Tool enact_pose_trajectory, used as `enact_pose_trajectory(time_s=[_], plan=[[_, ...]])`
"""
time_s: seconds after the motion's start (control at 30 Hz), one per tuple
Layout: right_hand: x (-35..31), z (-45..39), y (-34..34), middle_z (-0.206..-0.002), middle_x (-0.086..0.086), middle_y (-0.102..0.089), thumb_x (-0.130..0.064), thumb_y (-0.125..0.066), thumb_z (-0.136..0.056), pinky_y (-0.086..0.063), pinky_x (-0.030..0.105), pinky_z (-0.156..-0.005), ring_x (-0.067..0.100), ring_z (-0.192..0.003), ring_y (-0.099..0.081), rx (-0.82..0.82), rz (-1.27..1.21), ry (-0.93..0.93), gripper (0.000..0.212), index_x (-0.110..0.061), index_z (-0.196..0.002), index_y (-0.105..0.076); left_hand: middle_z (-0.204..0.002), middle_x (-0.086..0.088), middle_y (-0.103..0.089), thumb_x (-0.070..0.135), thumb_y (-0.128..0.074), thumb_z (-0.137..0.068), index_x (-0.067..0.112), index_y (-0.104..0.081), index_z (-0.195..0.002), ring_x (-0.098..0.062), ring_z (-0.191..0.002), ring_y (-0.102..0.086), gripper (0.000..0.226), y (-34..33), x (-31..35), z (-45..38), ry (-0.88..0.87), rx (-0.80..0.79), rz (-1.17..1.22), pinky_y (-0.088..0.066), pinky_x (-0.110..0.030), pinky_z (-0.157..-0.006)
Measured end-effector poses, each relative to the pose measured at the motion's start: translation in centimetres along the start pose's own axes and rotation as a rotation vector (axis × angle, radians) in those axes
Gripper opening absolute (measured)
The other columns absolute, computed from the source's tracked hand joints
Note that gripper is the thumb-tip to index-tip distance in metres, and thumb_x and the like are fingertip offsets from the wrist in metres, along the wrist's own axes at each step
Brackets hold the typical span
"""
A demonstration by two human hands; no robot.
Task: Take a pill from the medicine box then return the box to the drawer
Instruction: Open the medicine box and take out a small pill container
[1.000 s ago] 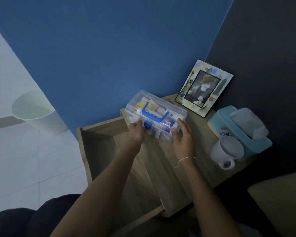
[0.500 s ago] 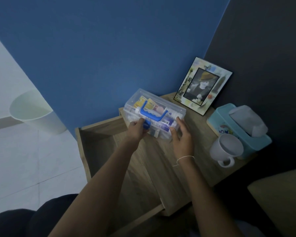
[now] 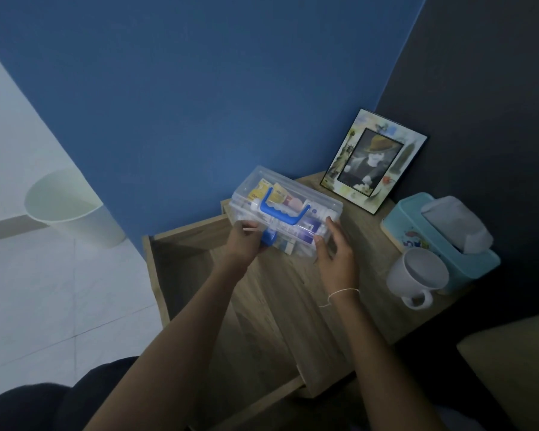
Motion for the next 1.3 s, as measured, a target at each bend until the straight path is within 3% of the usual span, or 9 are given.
enact_pose_trajectory(time_s=[0.13, 0.27, 0.37, 0.53, 0.67, 0.8, 0.97, 1.07, 1.3], plan=[[-0.3, 0.1, -0.1, -0.151, -0.001, -0.039, -0.021, -0.069, -0.085, -0.045, 0.032, -0.098, 0.011, -0.134, -0.037, 0.014, 0.027, 0.028, 0.061, -0.03, -0.139, -0.042, -0.115, -0.01, -0.06, 0.014, -0.059, -0.089, 0.011, -0.049, -0.111, -0.019, -0.093, -0.059, 0.025, -0.3, -0.2, 0.5, -0.18, 0.151, -0.351, -0.046, -0.019, -0.062], [-0.5, 0.2, 0.0, -0.146, 0.004, -0.048, -0.017, -0.07, -0.084, -0.046, 0.041, -0.102, 0.021, -0.134, -0.043, 0.062, 0.128, 0.106, 0.058, -0.022, -0.137, -0.046, -0.136, -0.023, -0.04, 0.003, -0.053, -0.082, -0.001, -0.037, -0.131, -0.036, -0.126, -0.04, 0.052, 0.7, -0.4, 1.3, -0.501, 0.347, -0.687, -0.037, -0.033, -0.099], [-0.8, 0.0, 0.1, -0.136, 0.009, -0.058, -0.023, -0.069, -0.085, -0.047, 0.037, -0.098, 0.025, -0.125, -0.054, 0.16, 0.17, 0.128, 0.052, -0.016, -0.134, -0.052, -0.157, -0.024, -0.014, 0.005, -0.047, -0.081, -0.004, -0.014, -0.147, -0.037, -0.146, -0.013, 0.074, 1.9, -0.5, 1.1, -0.608, 0.29, -1.025, -0.017, -0.043, -0.12], [-3.2, -2.8, 1.0, -0.12, 0.007, -0.065, -0.027, -0.066, -0.088, -0.055, 0.036, -0.084, 0.024, -0.103, -0.065, 0.365, 0.024, 0.129, 0.043, -0.014, -0.128, -0.055, -0.16, -0.017, 0.006, 0.006, -0.04, -0.081, 0.003, 0.005, -0.149, -0.032, -0.148, 0.006, 0.082, 2.4, -1.3, 0.6, -0.723, 0.187, -1.344, 0.001, -0.042, -0.12], [-5.3, -6.8, 2.2, -0.109, 0.016, -0.063, -0.015, -0.062, -0.089, -0.048, 0.016, -0.074, 0.027, -0.086, -0.065, 0.492, 0.047, 0.221, 0.016, -0.006, -0.103, -0.065, -0.161, -0.012, 0.01, 0.006, -0.041, -0.083, 0.009, 0.012, -0.149, -0.028, -0.148, 0.01, 0.085, 2.5, -1.8, 0.0, -0.76, 0.088, -1.462, -0.002, -0.045, -0.122], [-6.0, -9.2, 2.9, -0.11, 0.019, -0.068, -0.017, -0.049, -0.097, -0.039, 0.012, -0.079, 0.026, -0.097, -0.064, 0.518, 0.129, 0.244, 0.028, -0.001, -0.109, -0.068, -0.161, -0.009, 0.011, 0.008, -0.047, -0.083, 0.012, 0.008, -0.15, -0.024, -0.148, 0.012, 0.087, 2.9, -1.5, -0.2, -0.745, 0.021, -1.432, -0.002, -0.043, -0.123], [-4.8, -10.5, 2.1, -0.155, 0.015, -0.03, -0.023, -0.039, -0.1, -0.03, 0.035, -0.114, 0.028, -0.142, -0.032, 0.306, 0.284, 0.155, 0.052, -0.007, -0.148, -0.026, -0.161, -0.008, 0.008, 0.01, -0.048, -0.079, 0.011, 0.004, -0.151, -0.02, -0.148, 0.013, 0.089, 3.6, -1.6, 0.2, -0.794, 0.001, -1.451, 0.007, -0.038, -0.12], [-4.2, -11.3, 1.6, -0.162, 0.011, -0.004, -0.029, -0.039, -0.099, -0.019, 0.038, -0.117, 0.029, -0.148, -0.01, 0.201, 0.359, 0.11, 0.068, -0.01, -0.151, 0.0, -0.161, -0.006, 0.011, 0.012, -0.048, -0.081, 0.012, 0.007, -0.151, -0.018, -0.145, 0.018, 0.089, 3.5, -1.9, 0.7, -0.772, 0.01, -1.442, 0.009, -0.037, -0.119], [-4.1, -13.6, 2.1, -0.162, 0.01, 0.003, -0.029, -0.044, -0.098, -0.023, 0.049, -0.118, 0.033, -0.148, -0.004, 0.082, 0.417, -0.024, 0.077, -0.008, -0.15, 0.009, -0.161, -0.005, 0.016, 0.015, -0.051, -0.083, 0.015, 0.013, -0.15, -0.021, -0.147, 0.017, 0.093, 3.3, -1.9, 1.3, -0.706, -0.008, -1.421, 0.005, -0.039, -0.121]])
Point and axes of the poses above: each hand's wrist, its own z-axis away from the middle knuckle, its own y-axis out of the back of the hand, x = y × z, the point moved 1 cm from there along -z, towards the middle knuckle
